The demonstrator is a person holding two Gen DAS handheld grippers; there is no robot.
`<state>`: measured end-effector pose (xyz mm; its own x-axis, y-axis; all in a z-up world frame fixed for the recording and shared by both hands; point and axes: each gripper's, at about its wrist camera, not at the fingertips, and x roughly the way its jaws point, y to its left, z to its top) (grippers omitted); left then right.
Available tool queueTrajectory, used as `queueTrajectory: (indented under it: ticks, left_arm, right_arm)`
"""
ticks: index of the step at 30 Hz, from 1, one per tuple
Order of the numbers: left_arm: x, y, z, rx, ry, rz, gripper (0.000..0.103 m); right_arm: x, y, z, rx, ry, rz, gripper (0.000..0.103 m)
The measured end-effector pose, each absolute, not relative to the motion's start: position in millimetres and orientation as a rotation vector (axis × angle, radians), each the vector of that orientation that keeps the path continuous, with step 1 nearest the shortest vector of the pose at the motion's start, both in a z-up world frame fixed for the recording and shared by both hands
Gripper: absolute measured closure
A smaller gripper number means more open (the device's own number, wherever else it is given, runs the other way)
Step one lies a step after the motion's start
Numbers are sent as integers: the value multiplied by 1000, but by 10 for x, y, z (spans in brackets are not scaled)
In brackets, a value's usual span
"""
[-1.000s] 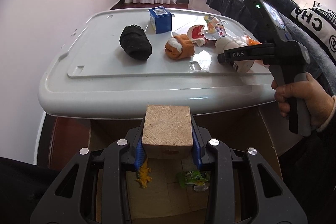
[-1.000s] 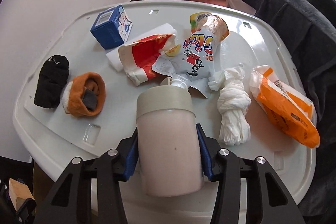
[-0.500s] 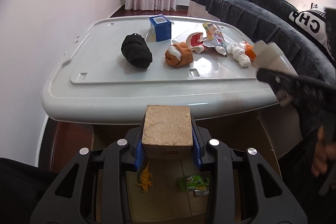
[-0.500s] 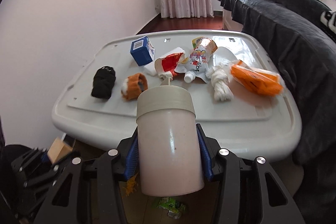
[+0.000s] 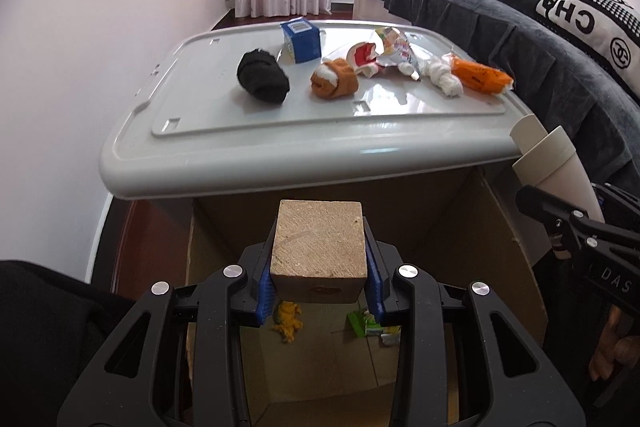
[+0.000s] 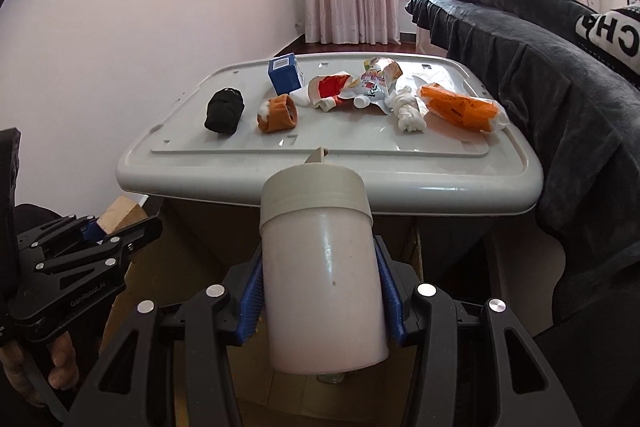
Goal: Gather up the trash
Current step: 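Lower block and cup over the box and open both grippers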
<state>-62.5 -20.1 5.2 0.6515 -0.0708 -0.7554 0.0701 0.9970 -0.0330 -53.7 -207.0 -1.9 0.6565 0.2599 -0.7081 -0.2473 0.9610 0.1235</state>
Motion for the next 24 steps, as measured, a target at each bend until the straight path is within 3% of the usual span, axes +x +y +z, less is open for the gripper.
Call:
queueTrajectory:
  ticks: [24]
  left_arm:
    - [-622, -168, -100, 23, 905, -52, 69]
  right_arm:
    - [-516, -2142, -202, 56, 855, 280, 54]
